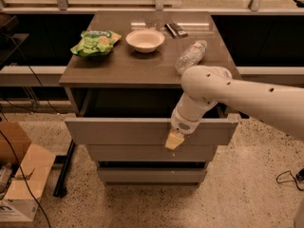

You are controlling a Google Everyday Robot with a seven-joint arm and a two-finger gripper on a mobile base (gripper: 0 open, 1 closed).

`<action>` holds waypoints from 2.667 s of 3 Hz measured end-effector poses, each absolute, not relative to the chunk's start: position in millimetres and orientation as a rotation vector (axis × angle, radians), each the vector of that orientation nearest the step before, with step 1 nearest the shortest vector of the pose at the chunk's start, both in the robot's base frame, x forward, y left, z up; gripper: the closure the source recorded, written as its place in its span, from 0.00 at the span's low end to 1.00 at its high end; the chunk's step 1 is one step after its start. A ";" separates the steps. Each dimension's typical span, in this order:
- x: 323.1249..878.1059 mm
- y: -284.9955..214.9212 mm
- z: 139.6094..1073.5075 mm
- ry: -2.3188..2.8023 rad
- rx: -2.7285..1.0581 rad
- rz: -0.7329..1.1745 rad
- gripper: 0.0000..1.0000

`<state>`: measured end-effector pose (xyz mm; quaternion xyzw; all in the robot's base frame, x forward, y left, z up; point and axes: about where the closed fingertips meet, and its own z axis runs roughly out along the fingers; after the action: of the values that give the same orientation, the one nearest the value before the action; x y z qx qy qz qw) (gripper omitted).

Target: Open top drawer

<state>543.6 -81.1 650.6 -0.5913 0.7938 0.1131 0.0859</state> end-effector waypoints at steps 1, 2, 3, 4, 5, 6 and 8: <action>543.6 -81.1 650.7 2.366 -1.763 0.337 0.74; 536.9 -83.5 649.9 2.373 -1.762 0.354 0.56; 536.9 -83.5 652.2 2.373 -1.762 0.354 0.33; 534.8 -83.7 649.7 2.383 -1.768 0.358 0.03; 530.1 -84.3 643.9 2.405 -1.782 0.366 0.00; 530.0 -84.3 643.9 2.405 -1.782 0.367 0.00; 471.3 -89.3 621.8 2.500 -1.708 0.501 0.00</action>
Offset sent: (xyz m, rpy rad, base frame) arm -0.1930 -0.0723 -0.0173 0.1349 0.3493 -0.0425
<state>471.3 -89.3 621.8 -0.5562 0.8141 0.1630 0.0364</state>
